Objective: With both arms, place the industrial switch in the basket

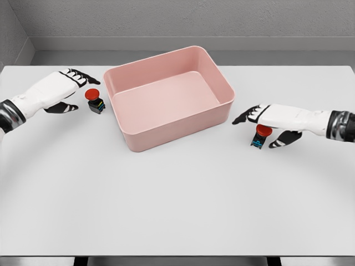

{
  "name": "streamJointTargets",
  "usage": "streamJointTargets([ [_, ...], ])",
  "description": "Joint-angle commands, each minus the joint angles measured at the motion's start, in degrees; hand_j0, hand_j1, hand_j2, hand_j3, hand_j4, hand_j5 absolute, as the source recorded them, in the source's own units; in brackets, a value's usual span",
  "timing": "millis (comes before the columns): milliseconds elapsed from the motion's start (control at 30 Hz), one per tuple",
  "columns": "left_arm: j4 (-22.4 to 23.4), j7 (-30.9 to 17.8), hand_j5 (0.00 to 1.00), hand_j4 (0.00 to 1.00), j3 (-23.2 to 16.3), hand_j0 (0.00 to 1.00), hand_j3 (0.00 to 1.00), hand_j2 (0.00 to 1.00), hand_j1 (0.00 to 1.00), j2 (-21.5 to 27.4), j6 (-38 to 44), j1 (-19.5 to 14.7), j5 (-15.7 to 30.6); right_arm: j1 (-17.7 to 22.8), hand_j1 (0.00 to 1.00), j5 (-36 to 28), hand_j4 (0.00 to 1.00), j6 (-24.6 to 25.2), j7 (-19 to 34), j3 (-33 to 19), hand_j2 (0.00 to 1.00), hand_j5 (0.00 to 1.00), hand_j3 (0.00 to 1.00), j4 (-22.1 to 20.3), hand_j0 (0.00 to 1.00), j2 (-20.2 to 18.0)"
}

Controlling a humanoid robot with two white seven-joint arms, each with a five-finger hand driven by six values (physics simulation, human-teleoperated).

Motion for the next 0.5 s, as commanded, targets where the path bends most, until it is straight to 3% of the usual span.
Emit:
streamJointTargets([
  [0,0.06,0.0,0.84,0.84,0.05,0.84,0.84,0.84,0.84,-0.12,0.03,0.0,0.29,0.09,0.94,0.24,0.94,1.02,0.16,0.15,0.94,0.94,0.94,0.19,0.94,0.41],
  [467,7.0,-0.71,0.84,0.84,-1.71,0.84,0.84,0.84,0.84,-2.67,0.03,-2.81,0.37,0.0,0.89,0.41,0.89,1.72,0.86,0.15,0.89,0.89,0.89,4.58,0.89,2.25],
])
